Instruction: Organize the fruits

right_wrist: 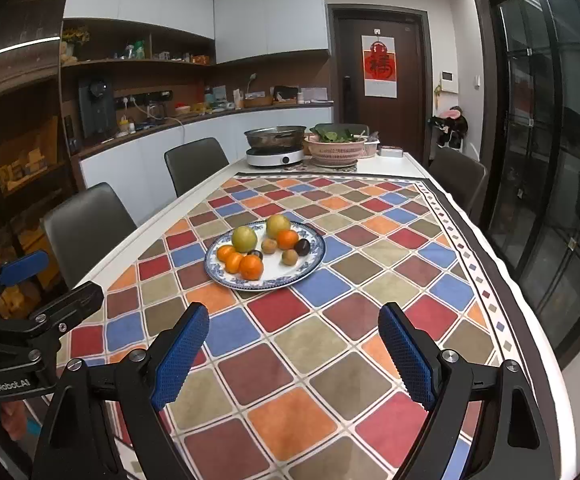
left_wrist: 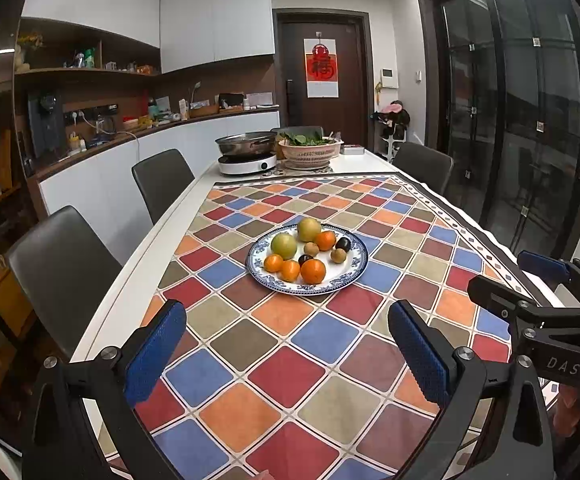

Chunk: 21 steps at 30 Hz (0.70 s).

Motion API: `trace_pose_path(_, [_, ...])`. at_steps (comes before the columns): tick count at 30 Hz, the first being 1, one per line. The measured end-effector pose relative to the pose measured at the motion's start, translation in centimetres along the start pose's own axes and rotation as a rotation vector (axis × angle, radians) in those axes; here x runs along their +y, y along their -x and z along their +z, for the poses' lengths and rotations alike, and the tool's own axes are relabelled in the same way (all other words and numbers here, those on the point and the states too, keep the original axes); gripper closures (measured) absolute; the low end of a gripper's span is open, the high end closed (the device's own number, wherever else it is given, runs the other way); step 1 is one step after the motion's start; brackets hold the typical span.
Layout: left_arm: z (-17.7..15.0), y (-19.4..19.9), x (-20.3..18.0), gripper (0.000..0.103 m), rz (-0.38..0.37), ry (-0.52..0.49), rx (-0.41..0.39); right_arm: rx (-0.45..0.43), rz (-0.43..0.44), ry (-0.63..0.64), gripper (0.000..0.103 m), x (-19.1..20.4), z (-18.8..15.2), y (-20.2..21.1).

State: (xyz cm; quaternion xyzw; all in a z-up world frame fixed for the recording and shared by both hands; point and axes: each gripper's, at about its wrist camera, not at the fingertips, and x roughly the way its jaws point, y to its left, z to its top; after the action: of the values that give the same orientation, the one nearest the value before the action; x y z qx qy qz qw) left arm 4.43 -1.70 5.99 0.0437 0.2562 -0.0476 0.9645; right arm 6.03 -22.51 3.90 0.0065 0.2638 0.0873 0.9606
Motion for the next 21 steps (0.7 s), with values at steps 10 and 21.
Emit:
trace_pose_path(10, [0.03,0.43,-0.20,0.000,0.001,-0.009,-0.014,-0.004,0.001,-0.002,0.016,0.16,0.09,0.27])
trace_pose_path(21, [-0.06,0.42,-0.24,0.000,-0.003,-0.009,-0.009,0.001,0.003,-0.002,0.016,0.20,0.14,0.38])
